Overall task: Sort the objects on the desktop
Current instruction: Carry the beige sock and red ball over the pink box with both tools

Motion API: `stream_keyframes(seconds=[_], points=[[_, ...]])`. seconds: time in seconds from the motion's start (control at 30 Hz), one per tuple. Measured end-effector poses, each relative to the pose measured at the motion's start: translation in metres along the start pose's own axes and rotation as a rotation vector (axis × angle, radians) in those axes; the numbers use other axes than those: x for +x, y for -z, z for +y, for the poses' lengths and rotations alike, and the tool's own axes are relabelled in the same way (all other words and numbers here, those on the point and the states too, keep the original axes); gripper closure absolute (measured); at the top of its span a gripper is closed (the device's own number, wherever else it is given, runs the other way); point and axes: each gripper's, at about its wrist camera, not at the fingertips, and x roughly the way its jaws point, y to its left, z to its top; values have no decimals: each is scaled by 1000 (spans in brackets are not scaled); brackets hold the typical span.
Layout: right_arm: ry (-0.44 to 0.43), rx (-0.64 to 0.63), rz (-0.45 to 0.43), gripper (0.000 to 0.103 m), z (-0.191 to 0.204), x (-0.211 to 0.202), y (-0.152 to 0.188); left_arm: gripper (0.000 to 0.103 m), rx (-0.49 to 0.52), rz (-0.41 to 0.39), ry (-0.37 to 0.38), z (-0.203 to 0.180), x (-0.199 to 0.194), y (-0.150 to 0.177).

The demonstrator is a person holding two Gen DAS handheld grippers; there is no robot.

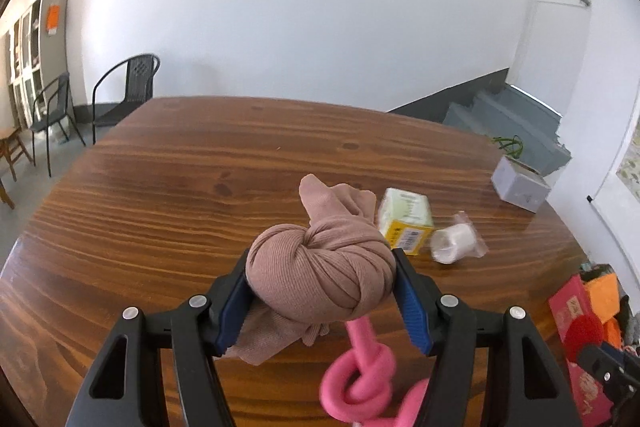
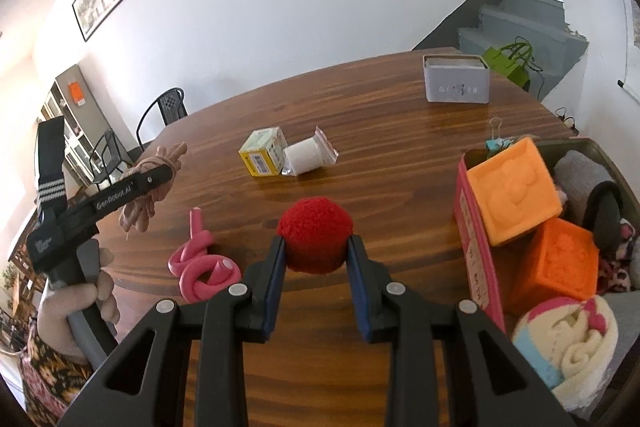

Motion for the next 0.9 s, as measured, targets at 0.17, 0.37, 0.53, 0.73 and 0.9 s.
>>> stream_keyframes(seconds=[0.17,0.37,0.53,0.73,0.9], points=[[-2,6,-56,69,-3,-20,-8,37,28,-41,51,-23,-23,-1],[42,39,-134,69,-27,-50,-17,37,38,-49,94,-42,-43,7],[95,132,-168,69,-71,-69,-21,37,46,-37,127,-62,-56,19],[162,175,-152,68,-115,-78,-15,36,73,-31,163,-90,-68,33],[207,214,-133,67,-151,-84,-8,37,99,-15,195,-113,-69,42]])
